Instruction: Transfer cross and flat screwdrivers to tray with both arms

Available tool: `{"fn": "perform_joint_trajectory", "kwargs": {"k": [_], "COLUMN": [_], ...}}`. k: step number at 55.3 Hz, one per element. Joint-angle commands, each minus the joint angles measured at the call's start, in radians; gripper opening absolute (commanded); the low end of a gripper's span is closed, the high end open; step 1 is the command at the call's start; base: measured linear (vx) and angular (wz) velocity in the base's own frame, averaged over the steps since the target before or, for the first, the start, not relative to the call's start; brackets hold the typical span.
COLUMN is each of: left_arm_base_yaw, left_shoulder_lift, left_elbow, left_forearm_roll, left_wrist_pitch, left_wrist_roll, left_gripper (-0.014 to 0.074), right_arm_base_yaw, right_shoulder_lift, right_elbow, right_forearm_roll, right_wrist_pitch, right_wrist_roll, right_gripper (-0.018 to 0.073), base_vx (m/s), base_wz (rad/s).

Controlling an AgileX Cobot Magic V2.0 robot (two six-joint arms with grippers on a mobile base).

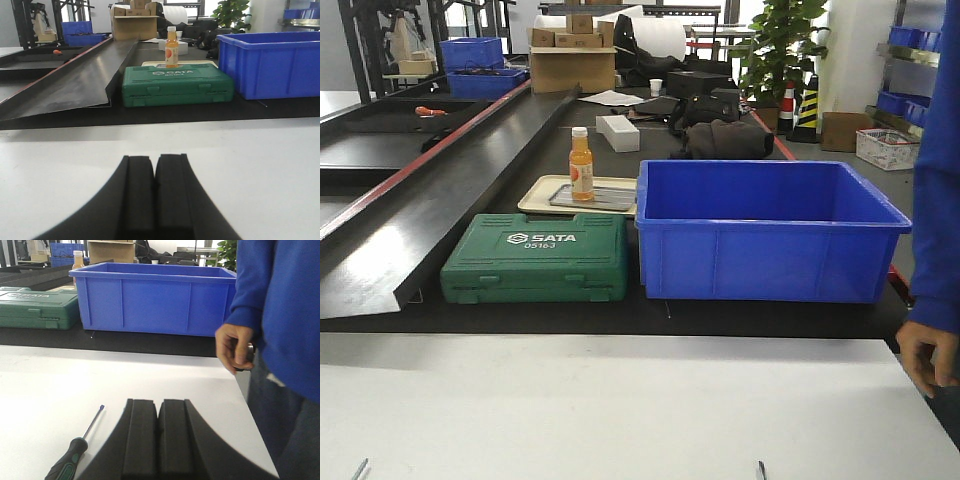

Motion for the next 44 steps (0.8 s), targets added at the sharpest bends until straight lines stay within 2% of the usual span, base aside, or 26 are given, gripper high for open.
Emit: {"fn": "perform_joint_trajectory", "kwargs": {"k": [1,32,41,44], "left_arm_base_yaw": [-0.004,-0.004,-0.004,-0.004], "left_shoulder_lift": [0.009,0.009,0.009,0.009], "left_elbow": [-0.025,-0.025,-0.025,-0.03], "left_forearm_roll": [-0.002,-0.002,-0.003,-0.003], "left_wrist_pitch": [-0.083,-0.095,-0.174,-0.206], "left_wrist_roll": [-0.008,-0.008,-0.008,-0.031], "left_gripper": [-0.0006,-0.0006,-0.0006,-0.0005], "right_arm_base_yaw": [-0.004,-0.004,-0.004,-0.004], "right_shoulder_lift": [-0.006,-0.006,-0.006,-0.006], "right_elbow": [0.006,0.006,0.005,0.005], "right_forearm_roll": [-0.004,-0.004,-0.005,-0.006], "right_wrist_pitch": [-0.088,-0.088,-0.117,-0.144], "right_wrist_roll": [-0.005,-0.005,-0.005,-0.005], "right_gripper": [-0.0008,-0.0008,-0.0008,-0.0008], "base_vx": [0.0,0.0,0.0,0.0], "base_wz": [0.0,0.0,0.0,0.0]}}
